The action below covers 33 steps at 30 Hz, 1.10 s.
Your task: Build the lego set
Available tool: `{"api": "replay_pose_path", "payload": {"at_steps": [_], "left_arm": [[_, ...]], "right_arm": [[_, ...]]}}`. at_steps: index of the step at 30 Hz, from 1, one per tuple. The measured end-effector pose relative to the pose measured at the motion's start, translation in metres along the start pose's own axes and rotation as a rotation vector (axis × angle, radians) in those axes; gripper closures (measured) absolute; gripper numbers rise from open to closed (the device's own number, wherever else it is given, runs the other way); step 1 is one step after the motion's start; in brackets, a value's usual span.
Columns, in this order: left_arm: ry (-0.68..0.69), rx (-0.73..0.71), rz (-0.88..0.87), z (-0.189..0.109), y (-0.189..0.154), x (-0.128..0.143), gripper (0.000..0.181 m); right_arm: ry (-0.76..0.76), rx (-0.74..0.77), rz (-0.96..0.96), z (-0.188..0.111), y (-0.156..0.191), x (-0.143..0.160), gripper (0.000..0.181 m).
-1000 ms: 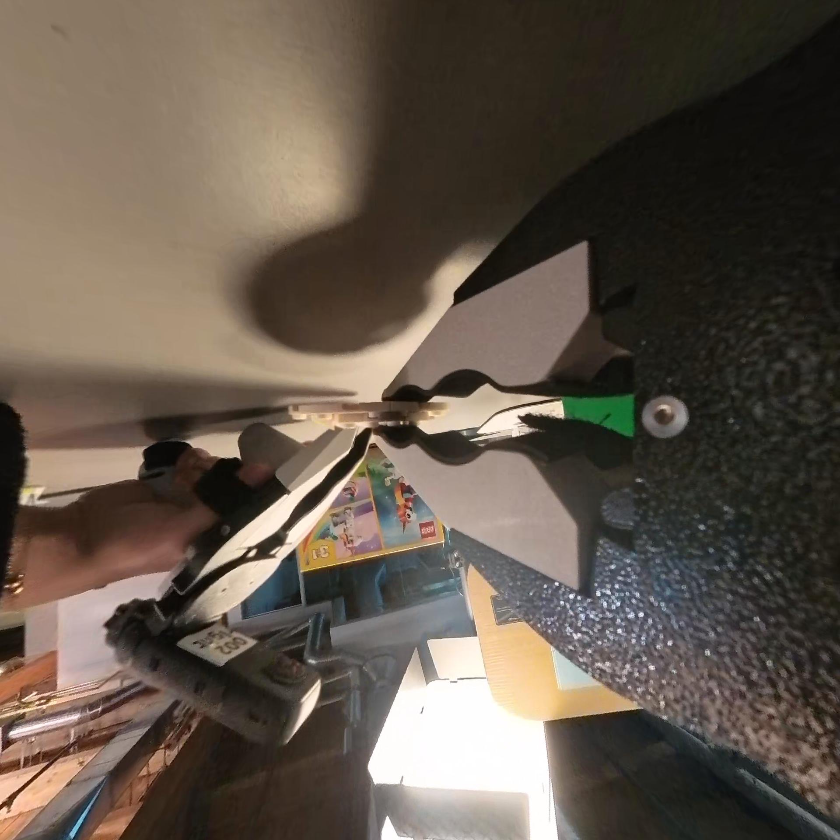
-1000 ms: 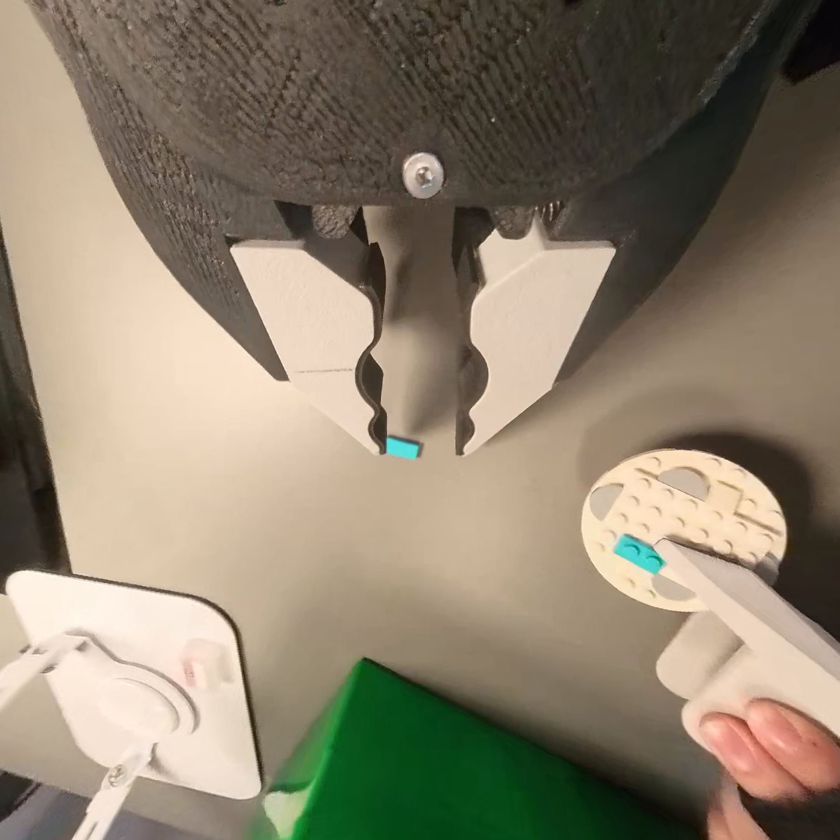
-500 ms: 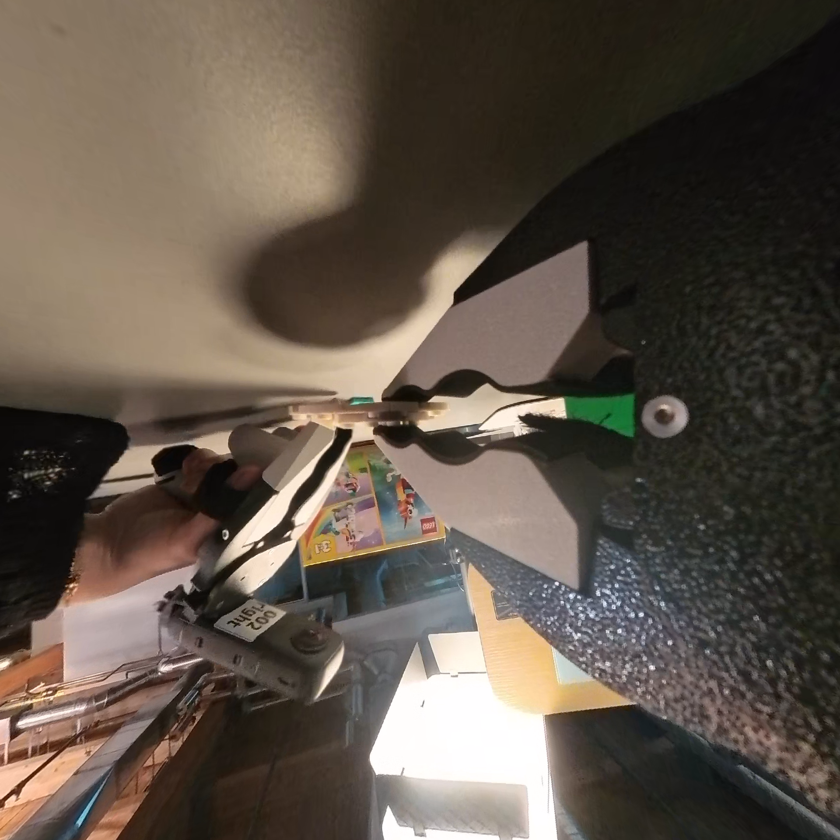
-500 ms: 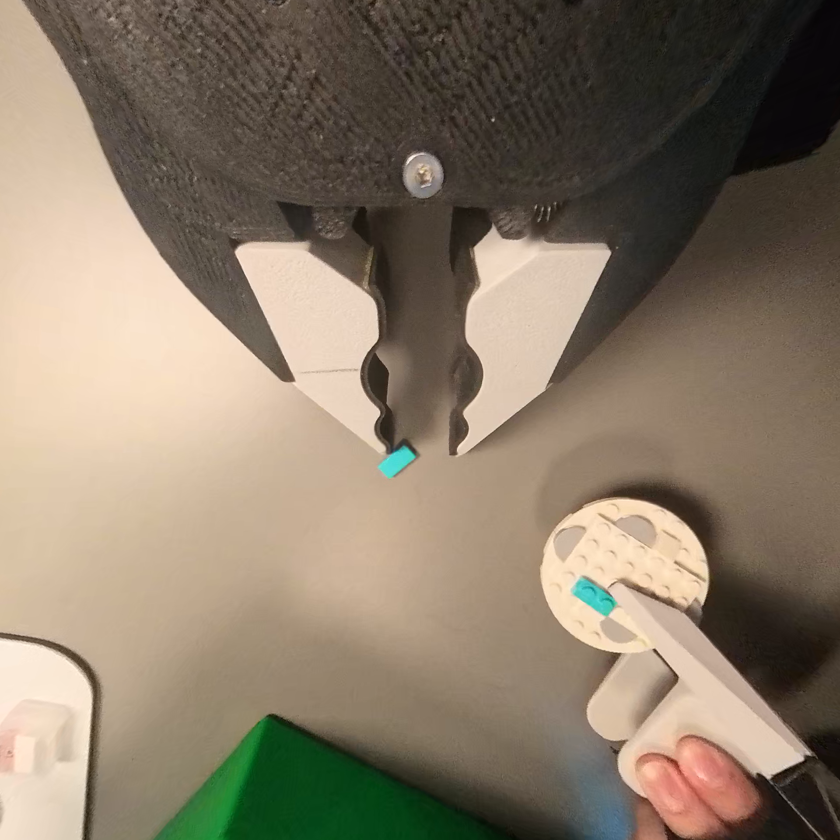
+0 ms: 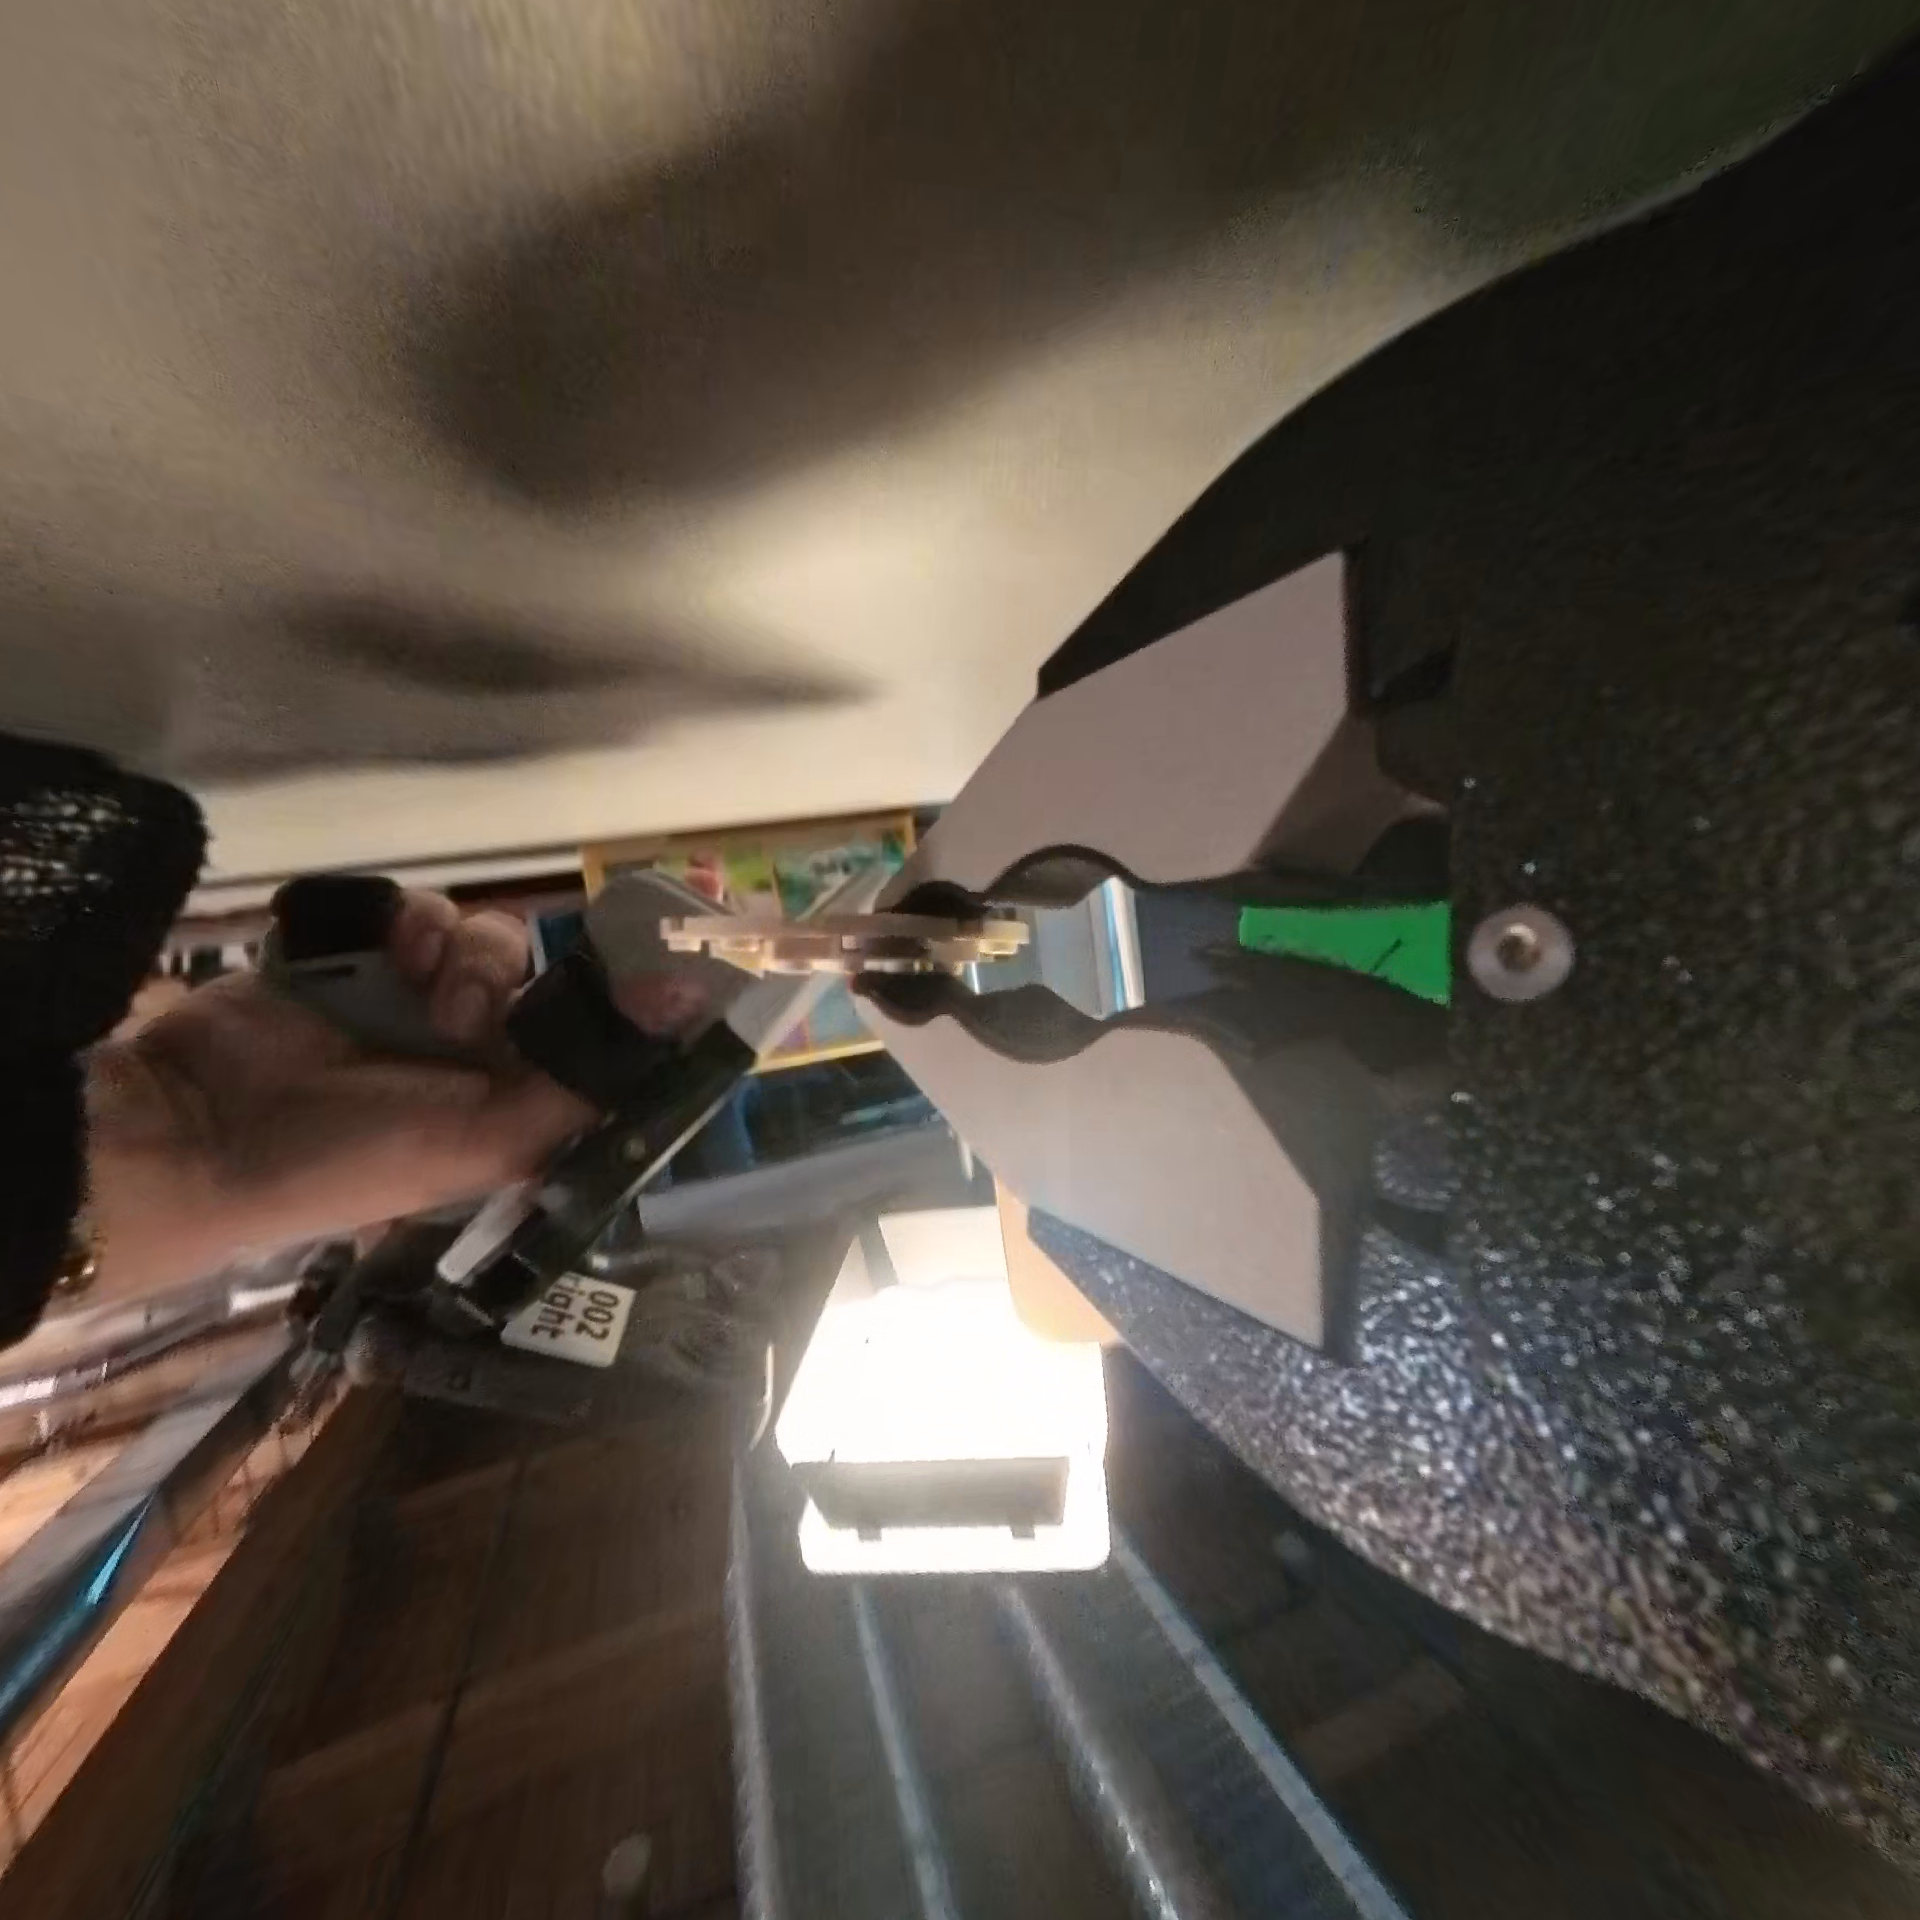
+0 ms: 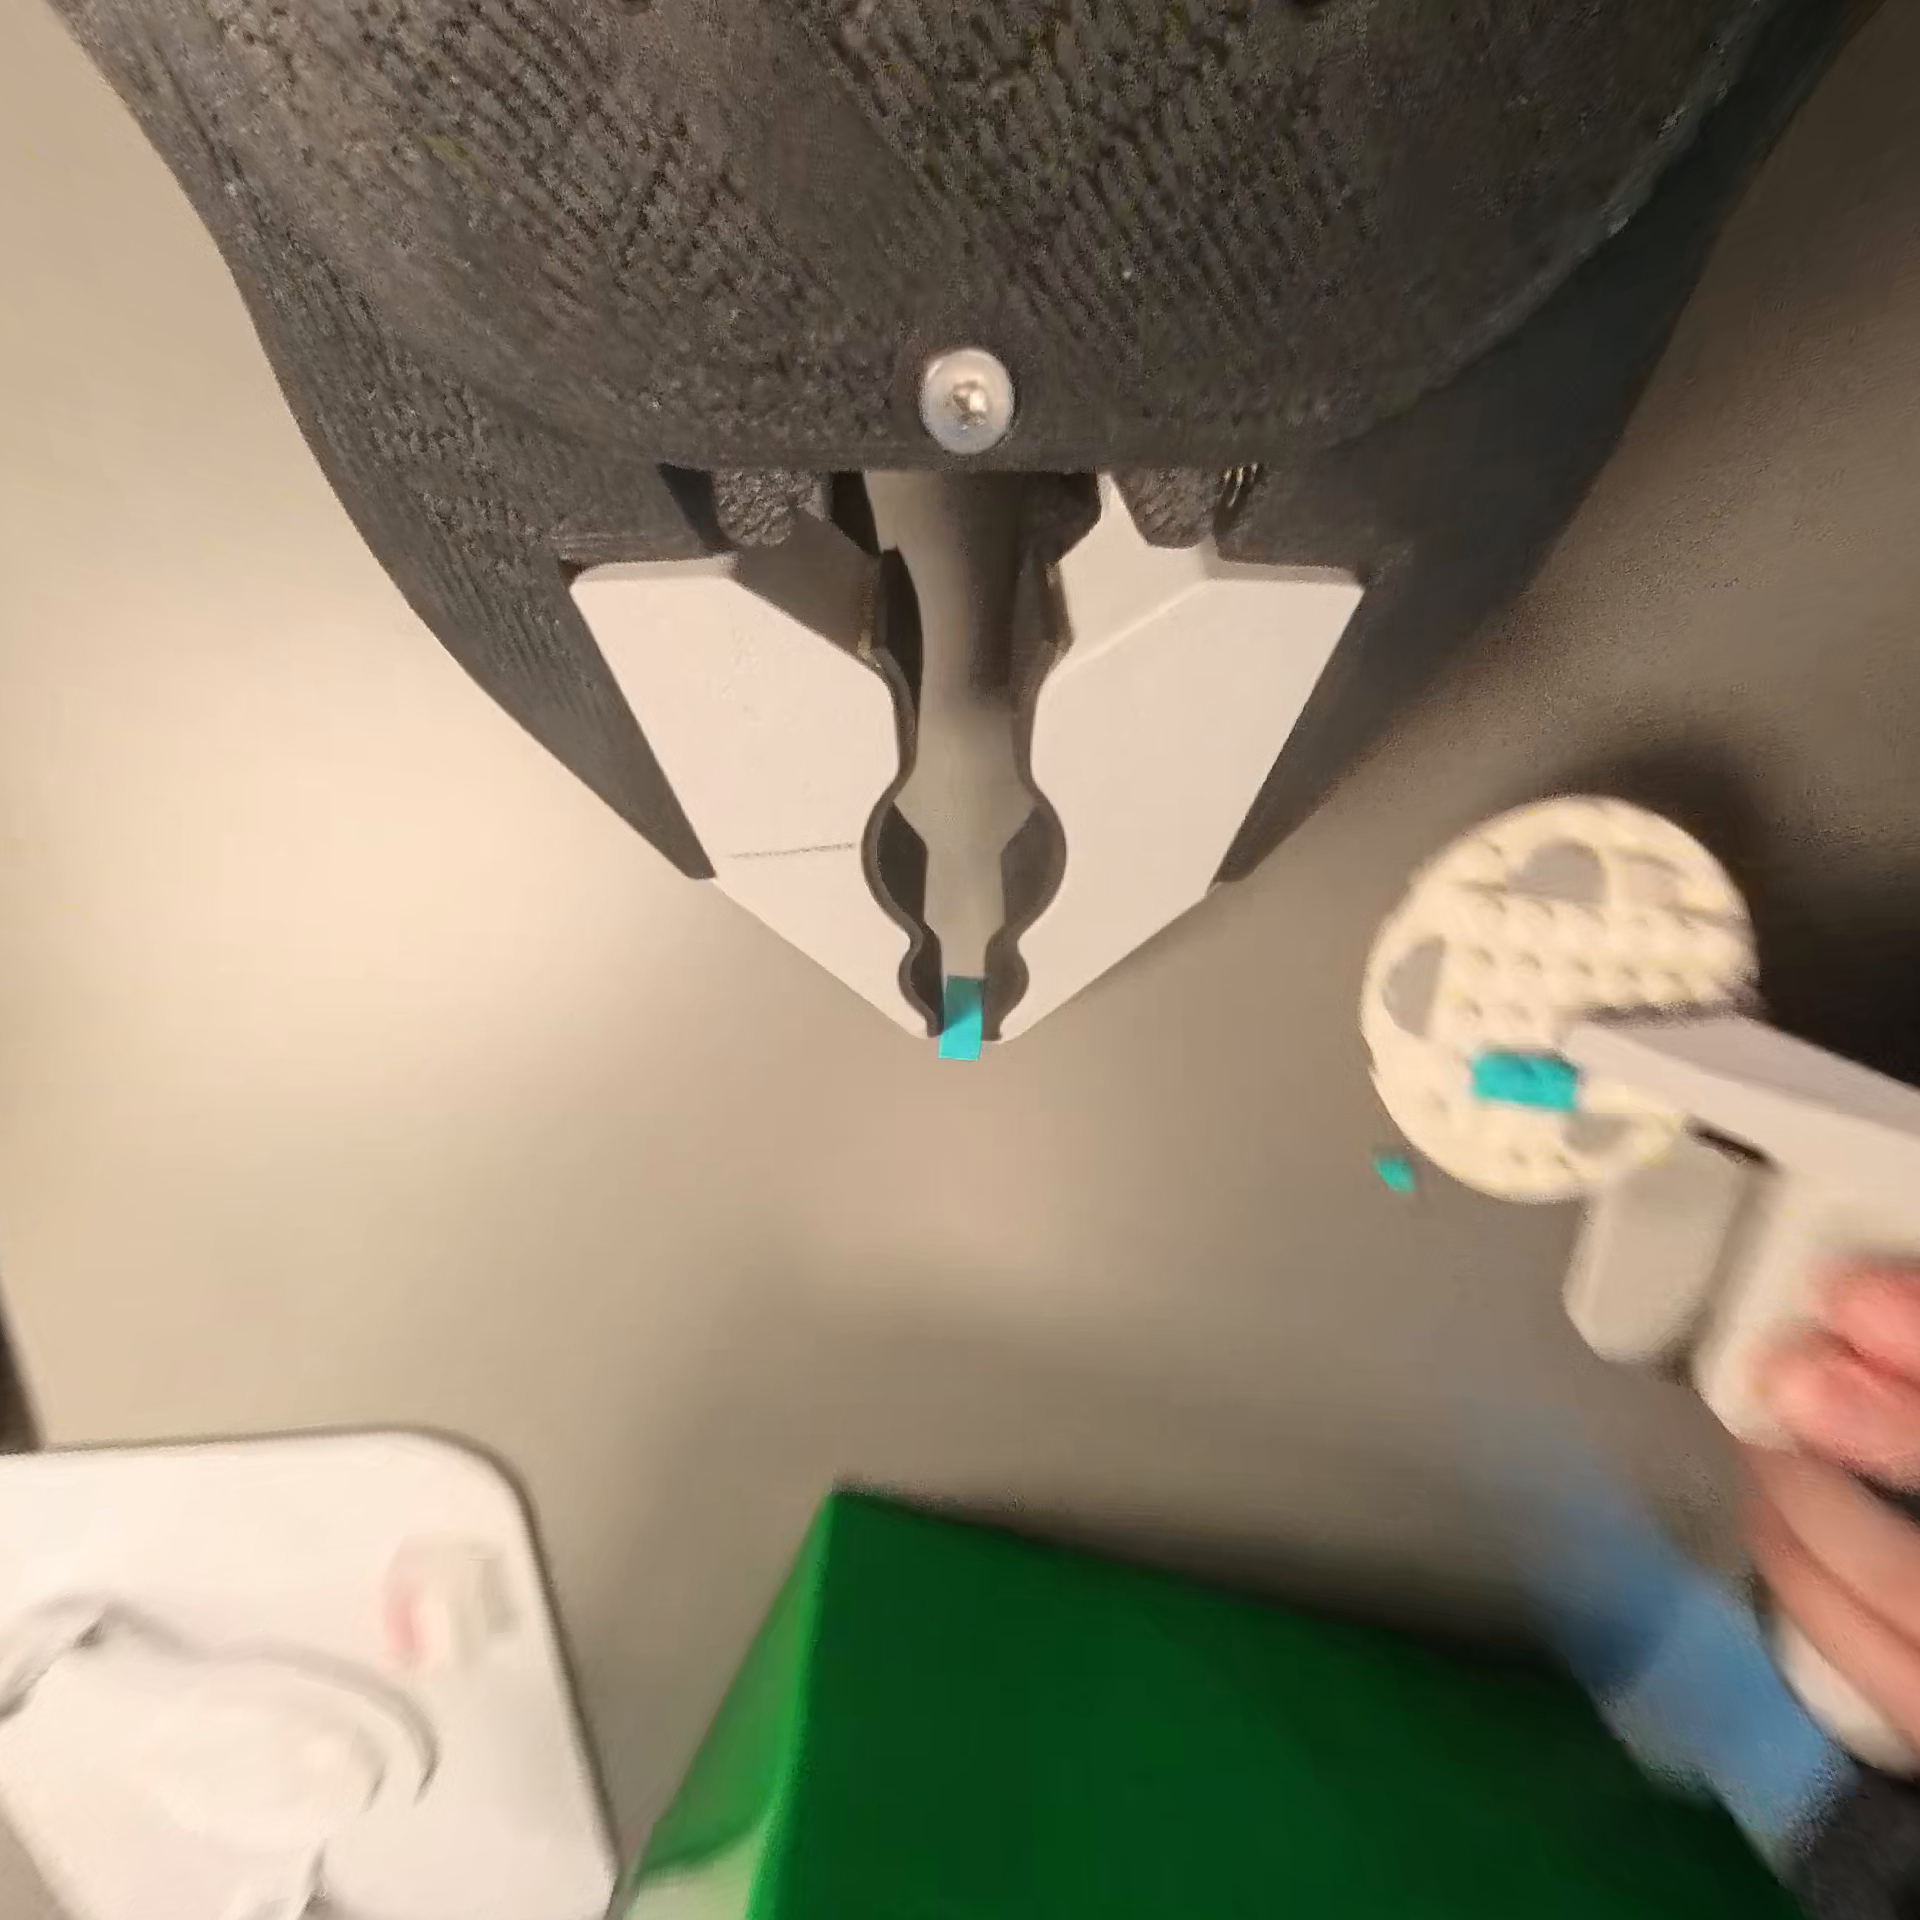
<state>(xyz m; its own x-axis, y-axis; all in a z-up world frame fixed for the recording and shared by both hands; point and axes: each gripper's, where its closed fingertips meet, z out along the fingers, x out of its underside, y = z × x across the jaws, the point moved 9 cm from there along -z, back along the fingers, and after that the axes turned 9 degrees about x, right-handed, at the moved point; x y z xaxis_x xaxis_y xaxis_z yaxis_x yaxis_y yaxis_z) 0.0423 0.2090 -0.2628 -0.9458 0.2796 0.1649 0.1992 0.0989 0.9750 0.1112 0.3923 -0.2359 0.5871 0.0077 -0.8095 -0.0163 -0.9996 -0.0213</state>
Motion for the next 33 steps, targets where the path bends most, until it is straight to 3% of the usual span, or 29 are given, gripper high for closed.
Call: {"api": "replay_pose_path", "payload": {"at_steps": [1,5,10,15,33], "left_arm": [[0.001,-0.03,0.007,-0.001,0.003,0.001,0.175],[0.007,-0.105,0.015,-0.005,0.012,0.007,0.175],[0.004,-0.125,0.005,-0.007,0.015,0.009,0.175],[-0.025,-0.137,0.001,-0.009,0.017,0.006,0.175],[-0.058,-0.15,-0.007,-0.012,0.019,0.005,0.175]], "right_arm": [[-0.041,-0.014,0.038,-0.008,0.003,-0.011,0.176],[-0.093,-0.075,0.07,-0.039,0.028,-0.04,0.176],[-0.047,-0.076,0.041,-0.06,0.058,-0.047,0.176],[0.038,-0.034,-0.048,-0.06,0.073,-0.045,0.176],[0.081,-0.044,0.003,-0.055,0.08,-0.045,0.173]]}}
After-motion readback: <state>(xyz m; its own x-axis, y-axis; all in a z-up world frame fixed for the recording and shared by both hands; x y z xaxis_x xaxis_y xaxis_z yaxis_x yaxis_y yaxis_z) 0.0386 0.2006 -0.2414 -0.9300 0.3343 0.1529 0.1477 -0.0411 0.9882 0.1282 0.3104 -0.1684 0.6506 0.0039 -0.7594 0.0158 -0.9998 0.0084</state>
